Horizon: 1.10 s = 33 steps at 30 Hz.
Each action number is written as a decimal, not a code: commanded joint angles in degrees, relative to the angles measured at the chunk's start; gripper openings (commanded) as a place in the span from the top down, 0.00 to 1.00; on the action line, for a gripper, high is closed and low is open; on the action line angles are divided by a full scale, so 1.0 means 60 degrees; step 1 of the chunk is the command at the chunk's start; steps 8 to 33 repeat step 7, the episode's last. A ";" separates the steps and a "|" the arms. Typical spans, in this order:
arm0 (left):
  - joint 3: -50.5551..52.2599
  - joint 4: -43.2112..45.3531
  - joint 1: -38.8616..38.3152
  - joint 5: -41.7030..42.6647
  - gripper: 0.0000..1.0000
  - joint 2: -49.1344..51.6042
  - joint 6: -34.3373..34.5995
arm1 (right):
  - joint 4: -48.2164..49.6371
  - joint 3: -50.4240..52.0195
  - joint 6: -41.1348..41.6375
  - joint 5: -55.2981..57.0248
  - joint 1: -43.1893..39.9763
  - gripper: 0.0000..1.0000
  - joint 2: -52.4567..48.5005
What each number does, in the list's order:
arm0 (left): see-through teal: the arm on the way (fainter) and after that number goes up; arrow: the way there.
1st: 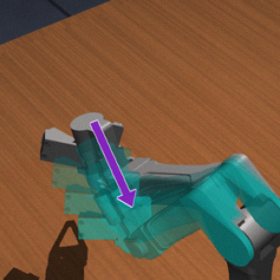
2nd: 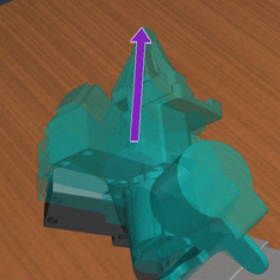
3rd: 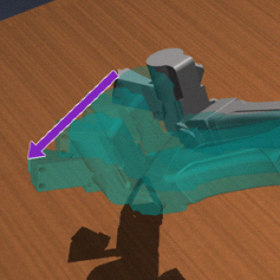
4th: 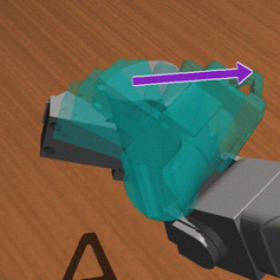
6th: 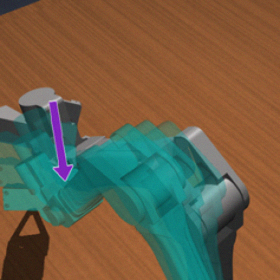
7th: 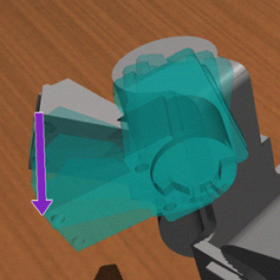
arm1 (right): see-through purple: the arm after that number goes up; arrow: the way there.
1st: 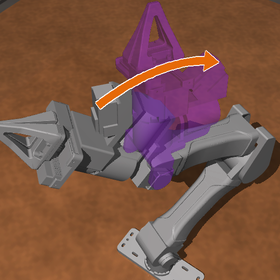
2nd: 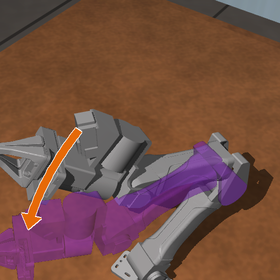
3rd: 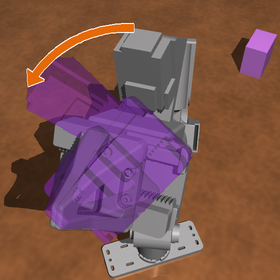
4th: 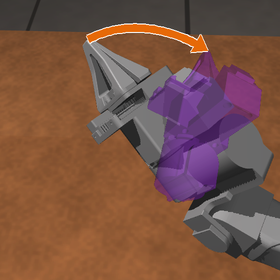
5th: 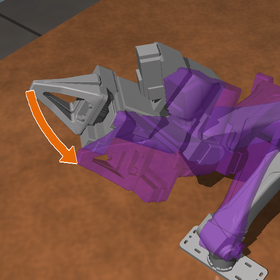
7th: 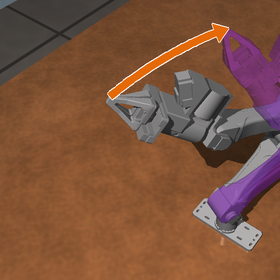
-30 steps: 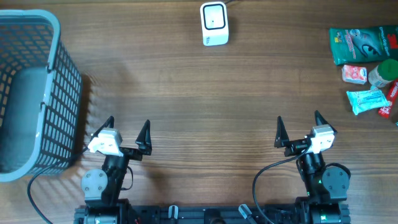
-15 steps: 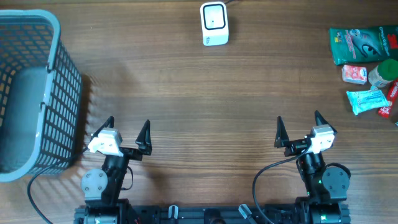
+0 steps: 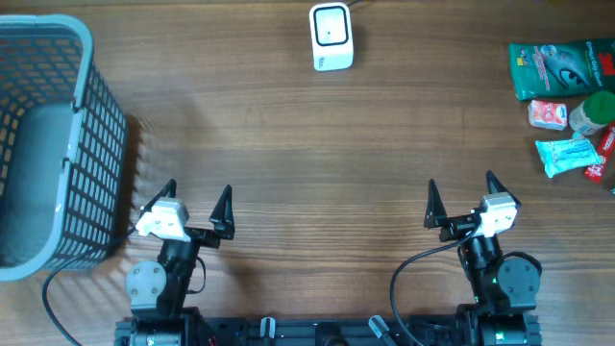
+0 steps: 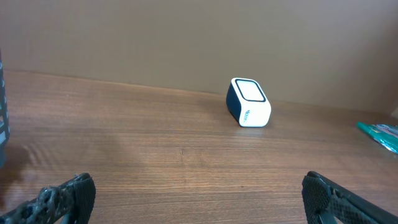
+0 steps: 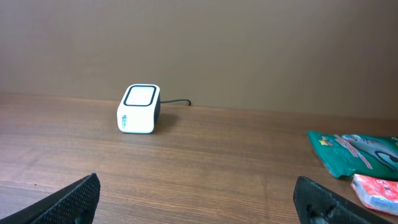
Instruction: Scan the item barcode
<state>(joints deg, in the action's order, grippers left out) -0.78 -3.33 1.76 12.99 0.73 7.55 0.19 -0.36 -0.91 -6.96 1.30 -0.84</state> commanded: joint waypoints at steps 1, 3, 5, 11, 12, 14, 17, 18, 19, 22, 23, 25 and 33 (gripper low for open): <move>0.0073 0.0015 -0.0062 0.0040 0.00 -0.0076 -0.0189 | 0.0026 0.0011 0.0157 0.0193 -0.0051 0.00 0.0106; 0.0073 0.0015 -0.0062 0.0040 0.00 -0.0076 -0.0193 | 0.0022 0.0011 0.0157 0.0197 -0.0051 0.00 0.0106; 0.0073 0.0015 -0.0062 0.0040 0.00 -0.0076 -0.0189 | 0.0022 0.0011 0.0157 0.0197 -0.0051 0.01 0.0106; 0.0073 0.0015 -0.0062 0.0040 0.00 -0.0076 -0.0189 | 0.0026 0.0011 0.0157 0.0197 -0.0051 0.00 0.0106; 0.0073 0.0015 -0.0062 0.0040 0.00 -0.0076 -0.0189 | 0.0026 0.0011 0.0157 0.0197 -0.0051 0.00 0.0106; 0.0073 0.0015 -0.0062 0.0040 0.00 -0.0076 -0.0189 | 0.0026 0.0011 0.0157 0.0197 -0.0051 0.00 0.0106; 0.0073 0.0015 -0.0062 0.0040 0.00 -0.0076 -0.0189 | 0.0026 0.0011 0.0157 0.0197 -0.0051 0.00 0.0106; 0.0073 0.0015 -0.0062 0.0040 0.00 -0.0076 -0.0189 | 0.0026 0.0011 0.0157 0.0197 -0.0051 0.00 0.0106; 0.0073 0.0015 -0.0062 0.0040 0.00 -0.0076 -0.0189 | 0.0026 0.0011 0.0157 0.0197 -0.0051 0.00 0.0106; 0.0073 0.0015 -0.0062 0.0040 0.00 -0.0076 -0.0189 | 0.0026 0.0011 0.0157 0.0197 -0.0051 0.00 0.0106; 0.0073 0.0015 -0.0062 0.0040 0.00 -0.0076 -0.0189 | 0.0026 0.0011 0.0157 0.0197 -0.0051 0.00 0.0106; 0.0073 0.0015 -0.0062 0.0040 0.00 -0.0076 -0.0189 | 0.0026 0.0011 0.0157 0.0197 -0.0051 0.00 0.0106; 0.0073 0.0015 -0.0062 0.0040 0.00 -0.0076 -0.0189 | 0.0026 0.0011 0.0157 0.0197 -0.0051 0.00 0.0106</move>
